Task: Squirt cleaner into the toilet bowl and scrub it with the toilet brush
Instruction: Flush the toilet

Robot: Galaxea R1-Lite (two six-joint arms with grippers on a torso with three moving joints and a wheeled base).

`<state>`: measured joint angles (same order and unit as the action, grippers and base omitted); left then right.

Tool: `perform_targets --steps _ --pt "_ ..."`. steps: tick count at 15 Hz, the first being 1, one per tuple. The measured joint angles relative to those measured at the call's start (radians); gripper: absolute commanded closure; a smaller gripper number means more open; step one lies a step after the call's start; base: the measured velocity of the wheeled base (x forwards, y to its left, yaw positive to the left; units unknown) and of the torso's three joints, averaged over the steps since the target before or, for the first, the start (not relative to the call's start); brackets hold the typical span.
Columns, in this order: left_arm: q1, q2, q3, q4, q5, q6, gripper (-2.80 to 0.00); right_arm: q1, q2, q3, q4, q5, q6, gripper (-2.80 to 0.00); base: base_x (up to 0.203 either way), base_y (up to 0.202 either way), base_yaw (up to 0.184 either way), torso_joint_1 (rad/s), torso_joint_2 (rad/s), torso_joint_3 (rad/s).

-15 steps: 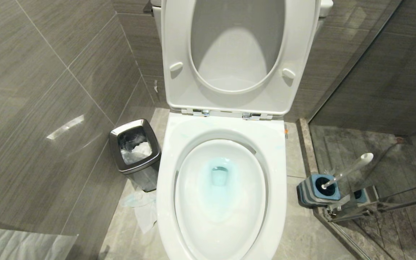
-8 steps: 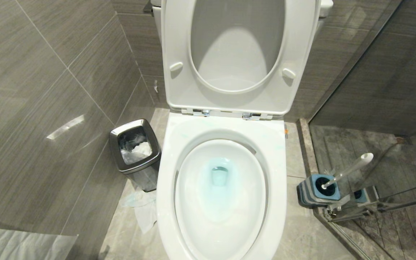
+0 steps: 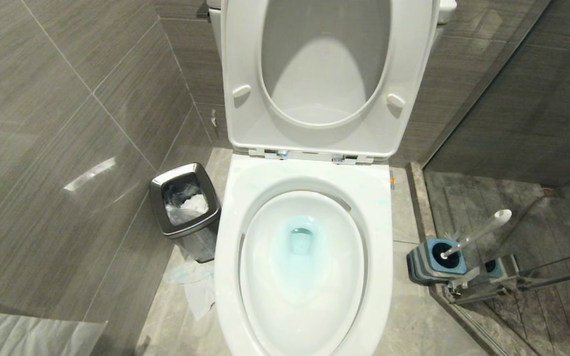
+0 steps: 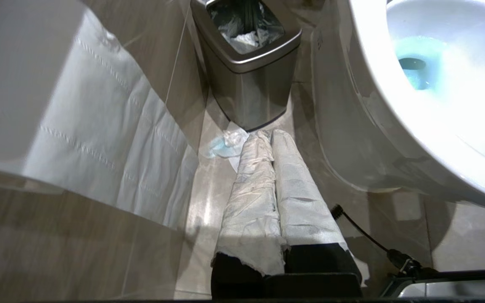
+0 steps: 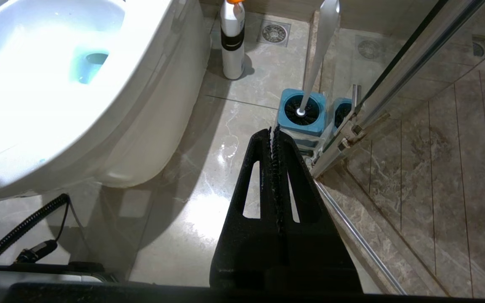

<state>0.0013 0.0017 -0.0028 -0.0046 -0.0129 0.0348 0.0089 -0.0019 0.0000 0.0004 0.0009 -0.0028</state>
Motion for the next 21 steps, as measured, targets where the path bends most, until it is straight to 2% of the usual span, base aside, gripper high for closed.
perform_targets --steps 2,6,7,10,15,18,21 --pt "0.000 0.001 -0.023 -0.007 -0.042 0.022 0.00 0.000 0.000 0.000 0.000 0.001 0.000 0.00 0.000 0.000 0.000 0.000 0.00 0.000" --pt "0.002 0.043 -0.157 0.034 -0.300 0.022 0.00 0.000 0.000 0.000 0.000 0.001 0.000 0.00 0.000 0.000 0.000 0.000 0.00 0.000" --pt "0.002 0.070 -0.195 0.034 -0.344 0.018 0.00 0.000 0.000 0.000 0.000 0.000 0.000 0.00 0.000 0.000 0.000 0.000 0.00 0.000" --pt "-0.001 0.192 -0.340 0.032 -0.429 0.011 0.00 0.000 0.000 0.000 0.000 0.000 0.000 0.00 0.000 0.000 0.000 0.000 0.00 0.000" --pt "0.000 0.578 -0.679 -0.023 -0.446 0.009 0.00 0.000 0.000 0.000 0.000 0.000 0.000 0.00 0.000 0.000 0.000 0.000 0.00 0.000" --pt "-0.001 0.873 -0.828 -0.201 -0.425 0.014 0.00 0.000 0.001 0.000 0.000 0.000 0.000 0.00 0.000 0.000 0.000 0.000 0.00 0.000" --pt "-0.019 1.173 -1.014 -0.443 -0.321 0.012 0.00 0.000 0.001 0.000 0.000 0.000 0.000 0.00 0.000 0.000 0.000 0.000 0.00 0.000"
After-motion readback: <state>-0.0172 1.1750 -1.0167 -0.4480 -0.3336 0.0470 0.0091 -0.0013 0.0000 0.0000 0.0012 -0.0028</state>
